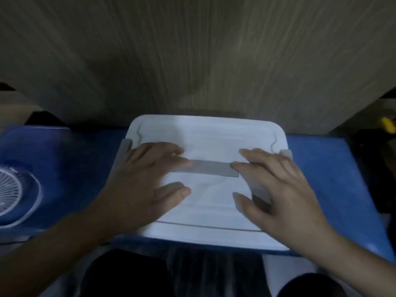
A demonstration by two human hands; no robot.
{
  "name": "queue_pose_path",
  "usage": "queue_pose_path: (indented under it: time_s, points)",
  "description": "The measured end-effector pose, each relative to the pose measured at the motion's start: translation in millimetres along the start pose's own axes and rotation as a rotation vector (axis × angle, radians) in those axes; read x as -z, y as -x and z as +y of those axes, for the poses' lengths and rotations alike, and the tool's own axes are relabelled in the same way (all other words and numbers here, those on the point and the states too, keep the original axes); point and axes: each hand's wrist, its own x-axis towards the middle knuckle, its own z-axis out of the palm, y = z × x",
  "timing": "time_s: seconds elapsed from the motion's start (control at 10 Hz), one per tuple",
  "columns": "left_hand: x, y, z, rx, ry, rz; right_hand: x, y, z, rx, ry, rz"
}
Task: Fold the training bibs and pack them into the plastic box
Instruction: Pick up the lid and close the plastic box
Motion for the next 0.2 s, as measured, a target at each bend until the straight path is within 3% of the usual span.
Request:
queue_pose_path:
  time_s: [0.2]
  points:
    - [96.7, -10.6, 91.3, -0.079, 0.22, 0.023, 61.2, -8.8, -43.8, -0.156, -0.116, -0.04]
